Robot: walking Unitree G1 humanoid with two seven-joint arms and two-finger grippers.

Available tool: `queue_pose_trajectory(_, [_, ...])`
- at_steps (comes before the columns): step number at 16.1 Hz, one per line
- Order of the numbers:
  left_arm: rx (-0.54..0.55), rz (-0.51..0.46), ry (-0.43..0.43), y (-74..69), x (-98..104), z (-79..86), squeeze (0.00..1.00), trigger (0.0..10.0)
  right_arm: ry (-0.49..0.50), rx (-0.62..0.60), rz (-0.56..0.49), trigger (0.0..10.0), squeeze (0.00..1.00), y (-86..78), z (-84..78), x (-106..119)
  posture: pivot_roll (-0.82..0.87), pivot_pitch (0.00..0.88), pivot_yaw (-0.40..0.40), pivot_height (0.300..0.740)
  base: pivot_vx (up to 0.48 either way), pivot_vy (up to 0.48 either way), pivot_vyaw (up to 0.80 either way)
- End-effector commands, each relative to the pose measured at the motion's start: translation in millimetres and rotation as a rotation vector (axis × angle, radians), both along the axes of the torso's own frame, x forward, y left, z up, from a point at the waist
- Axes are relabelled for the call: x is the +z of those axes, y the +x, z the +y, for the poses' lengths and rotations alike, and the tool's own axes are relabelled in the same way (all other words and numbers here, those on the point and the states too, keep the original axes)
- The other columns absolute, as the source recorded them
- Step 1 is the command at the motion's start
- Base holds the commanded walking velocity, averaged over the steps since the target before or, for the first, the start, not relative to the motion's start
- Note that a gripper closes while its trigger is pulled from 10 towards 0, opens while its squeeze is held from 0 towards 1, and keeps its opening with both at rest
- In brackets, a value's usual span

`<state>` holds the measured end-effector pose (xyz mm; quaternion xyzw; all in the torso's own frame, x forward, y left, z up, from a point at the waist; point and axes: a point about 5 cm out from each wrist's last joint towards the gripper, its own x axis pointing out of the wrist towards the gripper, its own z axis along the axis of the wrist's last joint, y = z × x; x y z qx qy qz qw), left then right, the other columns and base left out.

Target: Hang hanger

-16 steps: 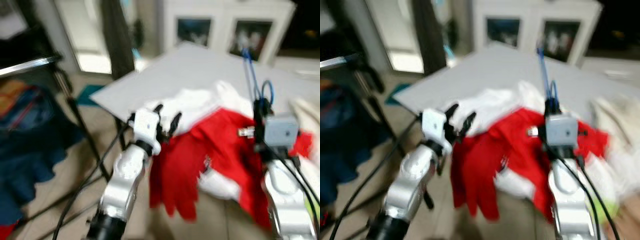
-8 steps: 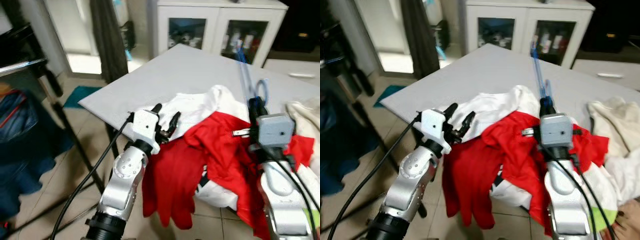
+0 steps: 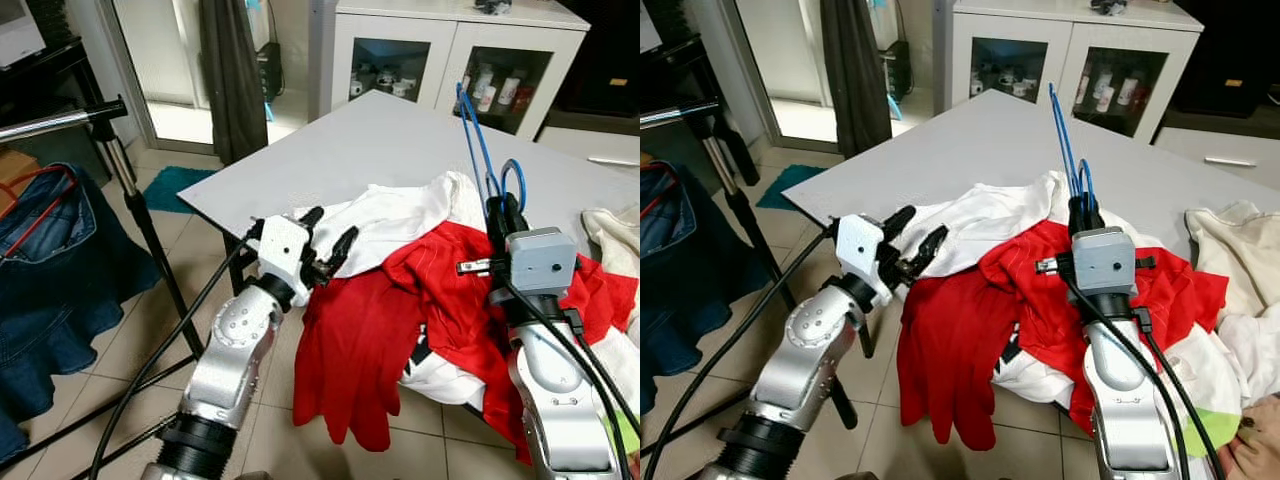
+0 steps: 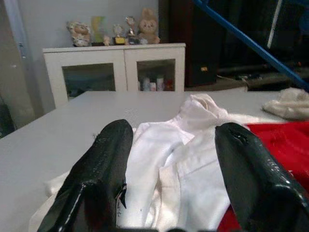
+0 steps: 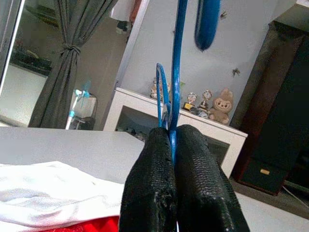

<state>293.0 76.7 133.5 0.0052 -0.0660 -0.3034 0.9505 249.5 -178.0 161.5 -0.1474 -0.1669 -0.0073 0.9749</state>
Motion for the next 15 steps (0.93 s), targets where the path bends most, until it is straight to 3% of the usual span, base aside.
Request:
queue_pose_trajectory(1, [-0.014, 0.002, 0.002, 3.9, 3, 1.0, 0.00, 10.0, 0.002, -0.006, -0.006, 10.0, 0.00, -1.3, -1.2, 2, 0.09, 0.032, 0.016, 0.740, 0.000, 0.000, 0.00])
queue_pose_trajectory(3, [-0.094, 0.023, 0.030, 6.1, 1, 4.3, 0.00, 10.0, 0.004, -0.004, -0.005, 10.0, 0.00, -1.4, -0.3, 2, 0.09, 0.034, 0.019, 0.740, 0.000, 0.000, 0.00])
queue_pose_trajectory(4, [-0.120, 0.029, 0.052, 9.5, -1, 8.6, 0.91, 10.0, 0.005, -0.004, -0.004, 10.0, 0.00, -1.8, 0.0, 2, 0.09, 0.040, 0.018, 0.740, 0.000, 0.000, 0.00])
queue_pose_trajectory(5, [-0.133, 0.031, 0.057, 14.2, -2, 13.8, 1.00, 10.0, 0.005, -0.003, -0.002, 10.0, 0.00, -2.5, 0.2, 2, 0.09, 0.044, 0.018, 0.740, 0.000, 0.000, 0.00])
queue_pose_trajectory(10, [-0.209, 0.066, 0.081, 27.9, -7, 19.1, 1.00, 10.0, 0.003, -0.007, 0.006, 10.0, 0.00, -5.9, -1.1, 1, 0.07, 0.060, 0.017, 0.740, 0.000, 0.000, 0.00])
queue_pose_trajectory(11, [-0.212, 0.074, 0.097, 33.3, -9, 17.9, 0.05, 10.0, 0.002, -0.008, 0.007, 10.0, 0.00, -6.9, -1.1, 2, 0.06, 0.062, 0.015, 0.740, 0.000, 0.000, 0.00])
queue_pose_trajectory(12, [-0.225, 0.076, 0.101, 34.7, -9, 16.3, 0.00, 10.0, 0.001, -0.008, 0.007, 10.0, 0.00, -7.2, -1.1, 2, 0.06, 0.062, 0.015, 0.740, 0.000, 0.000, 0.00])
queue_pose_trajectory(15, [-0.258, 0.095, 0.113, 39.4, -14, 12.6, 0.00, 10.0, -0.003, -0.012, 0.007, 10.0, 0.00, -8.6, -3.4, 3, 0.05, 0.069, 0.008, 0.740, 0.000, 0.000, 0.00])
